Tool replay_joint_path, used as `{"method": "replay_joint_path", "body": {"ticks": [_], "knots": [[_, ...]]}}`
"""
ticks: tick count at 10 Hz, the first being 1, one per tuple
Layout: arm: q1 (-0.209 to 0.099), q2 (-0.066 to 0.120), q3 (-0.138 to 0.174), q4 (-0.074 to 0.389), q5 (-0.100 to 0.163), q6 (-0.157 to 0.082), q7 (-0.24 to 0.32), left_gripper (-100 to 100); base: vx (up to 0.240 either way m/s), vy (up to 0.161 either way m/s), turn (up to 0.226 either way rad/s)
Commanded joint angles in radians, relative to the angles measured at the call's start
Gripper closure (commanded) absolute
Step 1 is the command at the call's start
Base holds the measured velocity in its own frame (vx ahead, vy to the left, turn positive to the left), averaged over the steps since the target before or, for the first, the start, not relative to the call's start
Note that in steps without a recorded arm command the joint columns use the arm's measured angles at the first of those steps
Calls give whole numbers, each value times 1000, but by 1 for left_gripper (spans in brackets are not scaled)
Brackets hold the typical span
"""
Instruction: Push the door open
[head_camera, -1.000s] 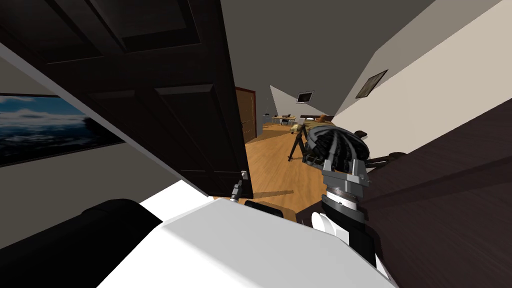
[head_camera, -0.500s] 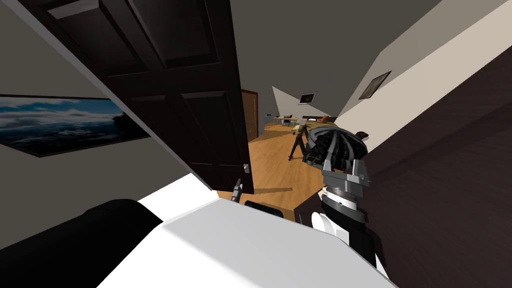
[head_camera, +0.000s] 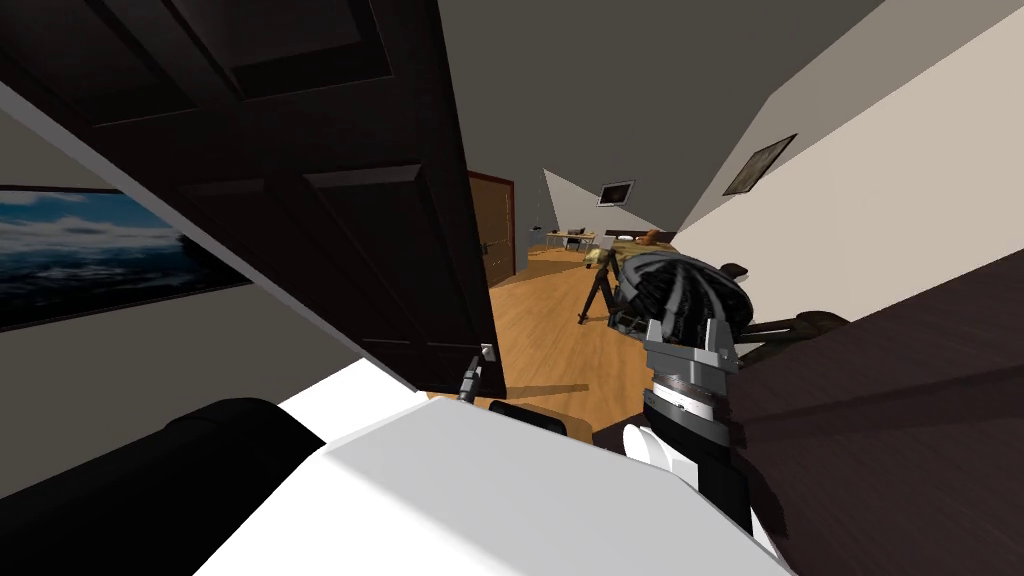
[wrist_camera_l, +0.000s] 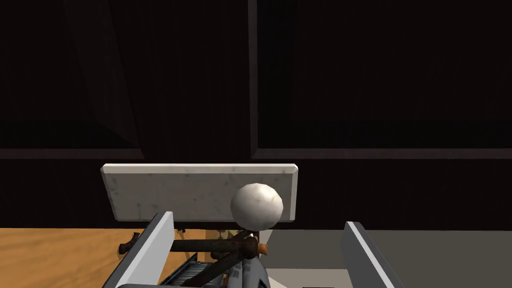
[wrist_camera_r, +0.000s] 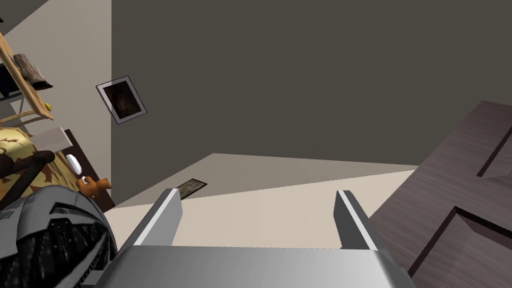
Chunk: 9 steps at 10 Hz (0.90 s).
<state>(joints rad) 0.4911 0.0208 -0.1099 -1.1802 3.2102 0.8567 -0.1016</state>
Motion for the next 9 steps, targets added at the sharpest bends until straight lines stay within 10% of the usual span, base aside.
{"method": "replay_joint_path", "body": {"ticks": [1, 3, 4, 5, 9], "knots": [[-9, -17, 5, 6, 2, 0, -1, -100, 241, 18, -20], [-17, -56, 9, 11, 4, 0, -2, -100, 201, 15, -6], [-15, -45, 8, 6, 3, -3, -2, -100, 82, 10, -9], [-15, -45, 8, 6, 3, -3, -2, 100, -10, -3, 10], [-15, -45, 8, 6, 3, -3, -2, 100, -22, -2, 0]]}}
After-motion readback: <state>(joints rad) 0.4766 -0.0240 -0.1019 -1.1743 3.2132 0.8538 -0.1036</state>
